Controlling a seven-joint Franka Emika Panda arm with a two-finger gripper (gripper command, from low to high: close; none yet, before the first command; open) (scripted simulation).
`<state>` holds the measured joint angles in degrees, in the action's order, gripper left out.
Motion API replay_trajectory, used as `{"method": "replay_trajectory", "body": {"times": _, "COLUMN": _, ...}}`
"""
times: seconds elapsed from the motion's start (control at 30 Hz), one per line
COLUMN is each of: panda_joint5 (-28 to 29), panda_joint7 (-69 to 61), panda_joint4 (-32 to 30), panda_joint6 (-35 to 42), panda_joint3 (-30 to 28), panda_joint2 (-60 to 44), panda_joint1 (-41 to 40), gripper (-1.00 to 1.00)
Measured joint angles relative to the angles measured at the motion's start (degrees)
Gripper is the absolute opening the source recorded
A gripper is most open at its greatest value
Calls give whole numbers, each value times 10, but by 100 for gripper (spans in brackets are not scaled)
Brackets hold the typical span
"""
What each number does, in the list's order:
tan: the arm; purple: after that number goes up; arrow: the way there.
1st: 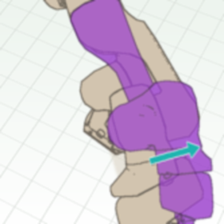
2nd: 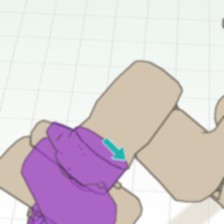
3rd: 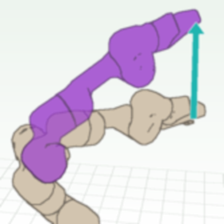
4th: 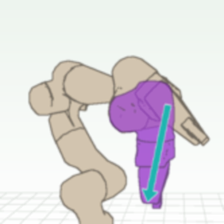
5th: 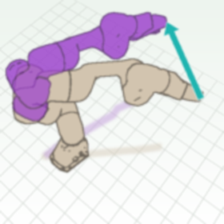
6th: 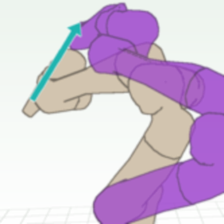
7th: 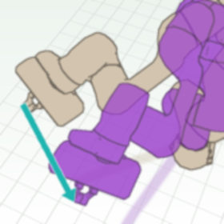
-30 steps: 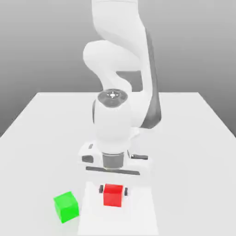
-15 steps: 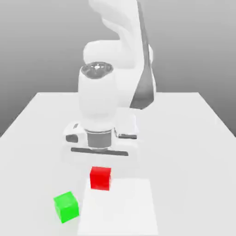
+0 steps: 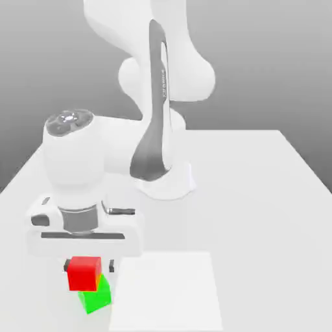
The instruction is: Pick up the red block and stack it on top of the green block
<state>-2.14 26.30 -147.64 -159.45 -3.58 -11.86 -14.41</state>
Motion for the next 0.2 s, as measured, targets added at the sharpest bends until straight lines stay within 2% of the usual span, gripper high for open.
{"method": "replay_trajectory", "body": {"times": 0.07, "panda_joint5": -1, "panda_joint7": -1, "panda_joint4": 0, "panda_joint6": -3, "panda_joint3": 0, "panda_joint2": -3, "panda_joint1": 0, "gripper": 100}}
{"method": "replay_trajectory", "body": {"times": 0.2, "panda_joint5": 12, "panda_joint7": 8, "panda_joint4": -3, "panda_joint6": 61, "panda_joint3": -3, "panda_joint2": 64, "panda_joint1": 1, "gripper": 100}}
